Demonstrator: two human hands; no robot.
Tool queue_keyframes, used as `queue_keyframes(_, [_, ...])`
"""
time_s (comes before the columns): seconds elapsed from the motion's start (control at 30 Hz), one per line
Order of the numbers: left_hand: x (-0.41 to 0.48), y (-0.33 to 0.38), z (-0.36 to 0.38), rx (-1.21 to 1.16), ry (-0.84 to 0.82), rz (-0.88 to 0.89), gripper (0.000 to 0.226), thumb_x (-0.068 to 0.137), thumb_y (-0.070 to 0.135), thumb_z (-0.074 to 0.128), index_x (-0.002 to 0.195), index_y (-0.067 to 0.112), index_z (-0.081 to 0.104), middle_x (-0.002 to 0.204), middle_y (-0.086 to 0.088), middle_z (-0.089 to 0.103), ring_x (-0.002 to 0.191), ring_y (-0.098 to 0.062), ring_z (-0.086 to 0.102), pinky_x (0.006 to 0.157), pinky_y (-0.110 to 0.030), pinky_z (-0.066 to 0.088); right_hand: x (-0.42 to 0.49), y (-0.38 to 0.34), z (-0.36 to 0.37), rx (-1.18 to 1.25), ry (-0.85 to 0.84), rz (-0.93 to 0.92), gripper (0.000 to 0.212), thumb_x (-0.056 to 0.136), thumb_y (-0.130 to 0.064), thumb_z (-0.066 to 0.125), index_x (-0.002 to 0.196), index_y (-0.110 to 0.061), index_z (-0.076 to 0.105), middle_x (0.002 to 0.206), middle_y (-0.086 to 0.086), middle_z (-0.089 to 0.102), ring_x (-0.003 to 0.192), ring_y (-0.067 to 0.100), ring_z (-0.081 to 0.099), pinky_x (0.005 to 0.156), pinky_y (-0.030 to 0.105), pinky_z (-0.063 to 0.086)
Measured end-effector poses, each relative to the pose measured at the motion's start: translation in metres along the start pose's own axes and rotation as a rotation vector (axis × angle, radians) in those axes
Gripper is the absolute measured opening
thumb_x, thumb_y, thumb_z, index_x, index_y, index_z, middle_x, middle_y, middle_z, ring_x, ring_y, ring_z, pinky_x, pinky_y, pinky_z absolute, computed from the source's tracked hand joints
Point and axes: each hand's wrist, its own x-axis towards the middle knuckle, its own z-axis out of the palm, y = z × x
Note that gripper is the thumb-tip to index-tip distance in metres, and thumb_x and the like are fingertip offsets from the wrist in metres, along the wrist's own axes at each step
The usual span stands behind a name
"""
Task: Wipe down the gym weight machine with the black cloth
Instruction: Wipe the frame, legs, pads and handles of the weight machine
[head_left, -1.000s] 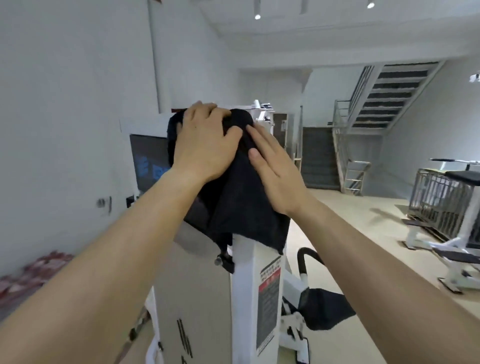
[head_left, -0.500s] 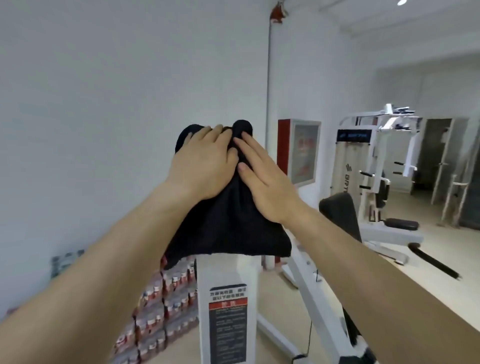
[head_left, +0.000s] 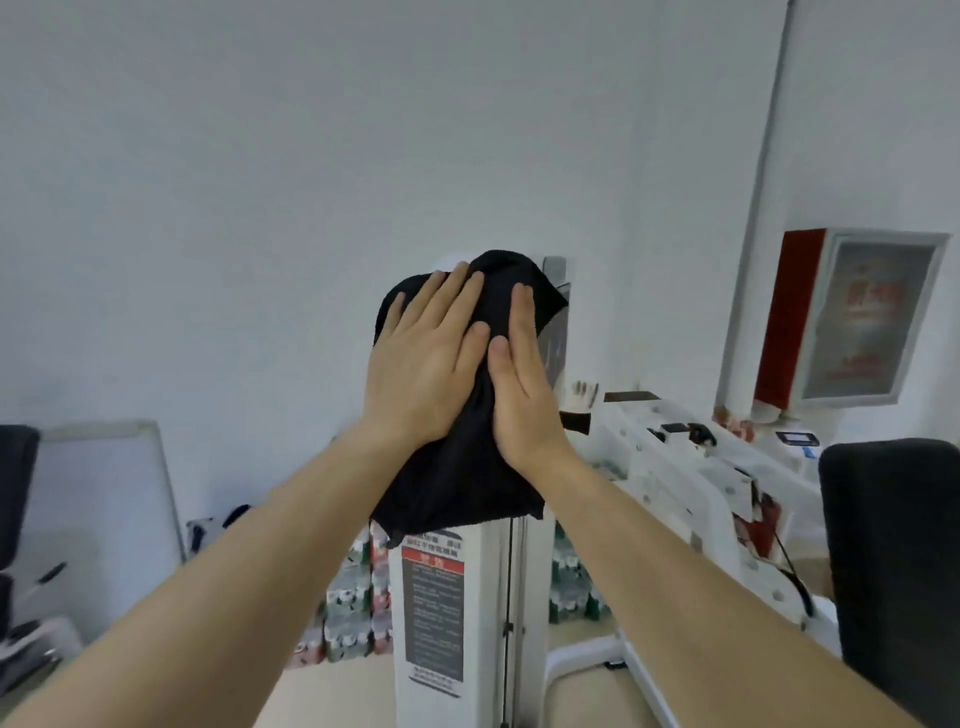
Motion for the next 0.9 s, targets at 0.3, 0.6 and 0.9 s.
queue_keyframes(0.3, [0.052, 0.012, -0.008, -0.003, -0.116, -0.015, 0.049, 0.107, 0.035, 0.025, 0.155, 0.027, 0.034, 0.161, 0.011, 0.03, 0.149, -0.005, 0.021, 0.123, -0.031, 0.013, 0.05, 0.009, 0.0, 0.137, 0.127, 0.019, 0.069, 0.1, -0.055, 0.022, 0.16, -0.026, 0.004, 0.167, -0.014, -0.004, 0.15, -0.005, -0.007, 0.126, 0.039, 0.002])
queue_keyframes(0.6, [-0.046, 0.024, 0.022, -0.05, 0.17, -0.122, 0.054, 0.104, 0.034, 0.022, 0.156, 0.023, 0.027, 0.165, 0.006, 0.02, 0.153, -0.009, 0.013, 0.123, -0.05, 0.016, -0.027, 0.036, 0.01, 0.021, 0.011, -0.227, 0.064, 0.105, -0.053, 0.015, 0.159, -0.023, 0.0, 0.168, -0.005, -0.009, 0.154, 0.012, -0.013, 0.126, 0.043, 0.0])
queue_keyframes(0.9, [-0.028, 0.015, 0.018, -0.054, 0.179, -0.125, 0.052, 0.106, 0.035, 0.021, 0.155, 0.022, 0.032, 0.163, 0.004, 0.026, 0.152, -0.01, 0.017, 0.123, -0.045, 0.017, 0.003, 0.04, 0.009, 0.021, 0.094, -0.329, 0.062, 0.105, -0.038, 0.027, 0.159, -0.011, 0.012, 0.168, 0.009, 0.004, 0.155, 0.025, -0.003, 0.125, 0.049, 0.006])
